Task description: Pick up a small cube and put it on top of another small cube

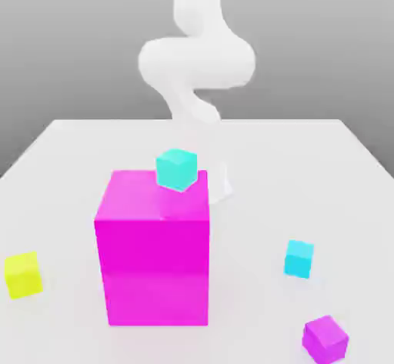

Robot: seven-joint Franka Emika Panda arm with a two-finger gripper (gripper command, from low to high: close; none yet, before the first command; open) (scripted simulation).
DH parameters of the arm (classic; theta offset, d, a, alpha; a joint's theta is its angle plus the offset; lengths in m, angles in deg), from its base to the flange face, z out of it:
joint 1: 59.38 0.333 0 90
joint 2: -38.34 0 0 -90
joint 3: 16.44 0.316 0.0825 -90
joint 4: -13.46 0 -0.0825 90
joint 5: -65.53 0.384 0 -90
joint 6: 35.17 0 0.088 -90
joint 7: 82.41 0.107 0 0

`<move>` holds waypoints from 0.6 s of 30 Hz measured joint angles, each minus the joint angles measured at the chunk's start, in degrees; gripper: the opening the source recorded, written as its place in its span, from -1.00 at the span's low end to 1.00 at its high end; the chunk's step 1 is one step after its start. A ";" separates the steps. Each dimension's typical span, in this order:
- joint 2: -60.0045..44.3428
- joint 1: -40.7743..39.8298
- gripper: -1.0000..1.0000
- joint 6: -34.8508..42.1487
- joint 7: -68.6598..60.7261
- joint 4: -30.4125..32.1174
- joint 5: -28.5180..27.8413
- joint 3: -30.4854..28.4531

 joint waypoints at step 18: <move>-38.60 24.01 0.00 -28.33 -31.09 28.76 0.86 6.91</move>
